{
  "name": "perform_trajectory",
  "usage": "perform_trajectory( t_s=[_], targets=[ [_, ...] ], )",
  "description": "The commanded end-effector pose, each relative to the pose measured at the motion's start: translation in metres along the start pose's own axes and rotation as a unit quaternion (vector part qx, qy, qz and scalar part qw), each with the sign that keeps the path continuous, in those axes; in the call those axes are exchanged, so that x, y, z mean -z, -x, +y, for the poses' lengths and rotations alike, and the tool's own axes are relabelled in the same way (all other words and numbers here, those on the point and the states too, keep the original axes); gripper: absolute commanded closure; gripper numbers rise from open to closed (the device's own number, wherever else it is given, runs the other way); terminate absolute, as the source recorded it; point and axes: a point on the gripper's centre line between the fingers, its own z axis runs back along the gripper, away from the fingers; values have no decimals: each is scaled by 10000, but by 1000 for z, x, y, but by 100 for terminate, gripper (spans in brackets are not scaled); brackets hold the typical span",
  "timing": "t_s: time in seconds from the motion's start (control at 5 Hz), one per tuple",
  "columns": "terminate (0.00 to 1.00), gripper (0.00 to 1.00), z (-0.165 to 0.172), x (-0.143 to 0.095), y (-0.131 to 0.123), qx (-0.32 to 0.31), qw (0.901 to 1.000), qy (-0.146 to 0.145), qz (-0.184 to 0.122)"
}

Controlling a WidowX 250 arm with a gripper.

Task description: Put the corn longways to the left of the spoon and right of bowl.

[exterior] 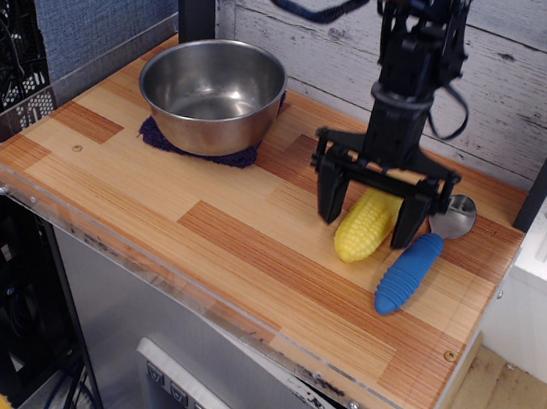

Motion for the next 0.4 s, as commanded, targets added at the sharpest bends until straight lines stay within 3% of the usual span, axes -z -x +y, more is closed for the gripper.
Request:
perform_trajectory(
  t_s=[0.0,0.2],
  targets=[
    [0,0,4,-123,6,378,9912,257,-1246],
    [100,0,5,-144,17,458,9879,243,-1464]
  ],
)
